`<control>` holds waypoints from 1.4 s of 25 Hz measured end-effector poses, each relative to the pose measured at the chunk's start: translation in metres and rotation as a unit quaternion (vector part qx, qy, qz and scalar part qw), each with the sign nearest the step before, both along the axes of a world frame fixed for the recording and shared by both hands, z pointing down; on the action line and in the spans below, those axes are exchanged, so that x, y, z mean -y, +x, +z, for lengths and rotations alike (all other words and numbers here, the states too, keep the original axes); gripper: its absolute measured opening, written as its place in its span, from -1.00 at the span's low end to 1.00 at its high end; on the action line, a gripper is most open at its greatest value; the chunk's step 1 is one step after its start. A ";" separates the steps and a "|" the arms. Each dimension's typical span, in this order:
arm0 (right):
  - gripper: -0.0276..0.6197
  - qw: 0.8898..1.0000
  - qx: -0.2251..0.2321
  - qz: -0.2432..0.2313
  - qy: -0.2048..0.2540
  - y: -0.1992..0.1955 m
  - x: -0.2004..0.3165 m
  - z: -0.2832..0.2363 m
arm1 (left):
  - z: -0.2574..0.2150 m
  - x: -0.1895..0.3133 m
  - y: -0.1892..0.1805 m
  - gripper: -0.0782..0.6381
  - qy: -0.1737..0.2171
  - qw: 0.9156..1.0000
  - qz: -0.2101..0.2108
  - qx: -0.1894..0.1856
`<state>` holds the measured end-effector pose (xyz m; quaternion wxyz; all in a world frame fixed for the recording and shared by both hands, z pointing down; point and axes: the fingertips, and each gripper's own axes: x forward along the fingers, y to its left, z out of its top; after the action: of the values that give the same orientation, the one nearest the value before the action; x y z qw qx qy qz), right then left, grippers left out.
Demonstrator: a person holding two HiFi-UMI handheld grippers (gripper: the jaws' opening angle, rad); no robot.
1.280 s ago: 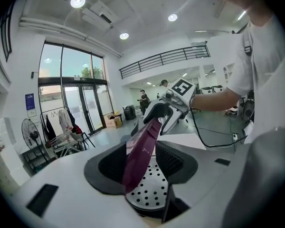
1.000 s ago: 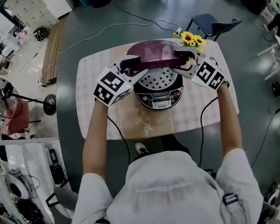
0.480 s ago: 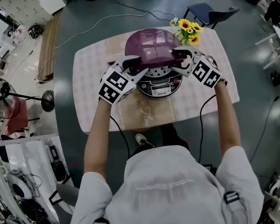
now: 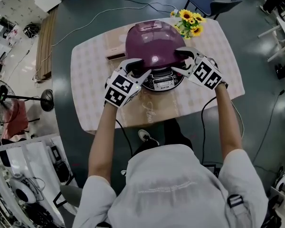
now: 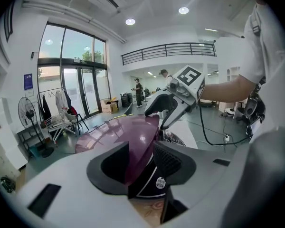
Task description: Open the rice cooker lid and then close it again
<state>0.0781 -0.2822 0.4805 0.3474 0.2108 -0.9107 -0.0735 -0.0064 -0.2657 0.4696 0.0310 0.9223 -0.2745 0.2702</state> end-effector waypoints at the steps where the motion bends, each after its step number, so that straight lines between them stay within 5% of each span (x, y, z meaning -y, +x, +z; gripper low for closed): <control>1: -0.08 1.000 0.005 0.004 -0.001 0.000 0.000 0.001 | 0.002 -0.001 0.000 -0.30 0.001 1.000 0.001 0.005; 17: -0.11 0.999 0.002 0.017 -0.033 0.000 -0.010 0.032 | 0.038 -0.009 0.000 -0.40 -0.042 0.999 0.003 0.030; 35: -0.17 0.994 0.050 0.041 -0.090 0.003 -0.007 0.039 | 0.048 -0.009 -0.001 -0.41 -0.033 0.998 -0.039 0.026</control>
<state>0.0813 -0.2750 0.5197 0.3216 0.2190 -0.9206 0.0334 -0.0075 -0.2565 0.5178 0.0650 0.9020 -0.3020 0.3016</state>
